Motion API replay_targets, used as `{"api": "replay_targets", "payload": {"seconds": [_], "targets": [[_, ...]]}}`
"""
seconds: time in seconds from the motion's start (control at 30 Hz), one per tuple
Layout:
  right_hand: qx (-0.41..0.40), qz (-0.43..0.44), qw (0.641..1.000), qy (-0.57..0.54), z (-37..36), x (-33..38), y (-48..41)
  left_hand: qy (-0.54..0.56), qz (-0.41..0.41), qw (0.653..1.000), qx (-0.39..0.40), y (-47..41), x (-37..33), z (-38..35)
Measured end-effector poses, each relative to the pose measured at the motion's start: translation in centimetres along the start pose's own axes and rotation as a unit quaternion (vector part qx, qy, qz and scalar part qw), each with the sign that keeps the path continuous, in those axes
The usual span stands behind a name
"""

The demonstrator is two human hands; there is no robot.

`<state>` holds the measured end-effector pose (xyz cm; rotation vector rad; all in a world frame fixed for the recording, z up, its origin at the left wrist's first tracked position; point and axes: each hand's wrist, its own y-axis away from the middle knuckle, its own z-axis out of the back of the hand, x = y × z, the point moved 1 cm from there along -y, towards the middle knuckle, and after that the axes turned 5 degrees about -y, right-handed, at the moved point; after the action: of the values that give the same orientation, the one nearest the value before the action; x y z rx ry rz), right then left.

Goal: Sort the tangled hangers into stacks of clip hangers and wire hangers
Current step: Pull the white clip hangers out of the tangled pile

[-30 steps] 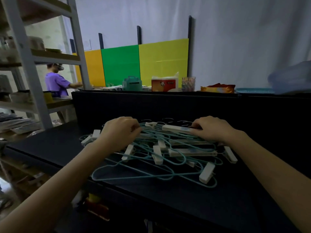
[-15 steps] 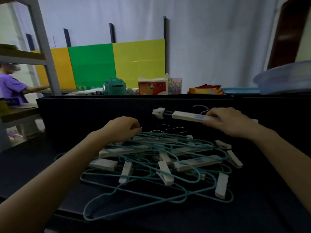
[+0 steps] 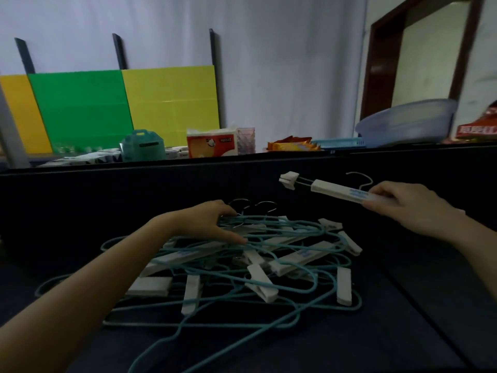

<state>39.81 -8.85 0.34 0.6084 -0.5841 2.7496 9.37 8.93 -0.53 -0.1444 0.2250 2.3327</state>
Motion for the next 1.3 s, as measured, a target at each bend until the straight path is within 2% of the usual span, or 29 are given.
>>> {"api": "replay_targets", "payload": {"seconds": [0.13,0.33,0.6,0.7,0.87,1.2,1.3], "targets": [[-0.014,-0.007,1.0,0.0,-0.1,0.3,1.1,-0.033,-0.011,0.997,-0.073,0.0,-0.1,0.1],[-0.042,-0.01,0.999,-0.017,0.1,1.3,2.7,-0.049,-0.019,0.989,-0.135,1.1,-0.4,0.7],[-0.097,-0.01,0.995,-0.015,1.9,0.8,6.6,-0.195,-0.041,0.953,-0.228,2.0,-1.9,2.2],[-0.103,-0.019,0.994,-0.011,2.7,0.0,8.0,-0.229,-0.046,0.945,-0.228,1.9,-2.5,2.6],[-0.105,-0.031,0.994,-0.001,3.5,-1.6,9.7,-0.151,-0.045,0.973,-0.167,2.4,-2.9,2.0],[-0.089,-0.02,0.996,0.008,6.6,-5.5,10.6,-0.034,-0.043,0.977,-0.205,2.6,-7.2,0.3],[-0.092,-0.016,0.996,0.016,8.3,-7.7,11.1,-0.034,-0.043,0.974,-0.218,2.3,-10.1,-0.2]]}}
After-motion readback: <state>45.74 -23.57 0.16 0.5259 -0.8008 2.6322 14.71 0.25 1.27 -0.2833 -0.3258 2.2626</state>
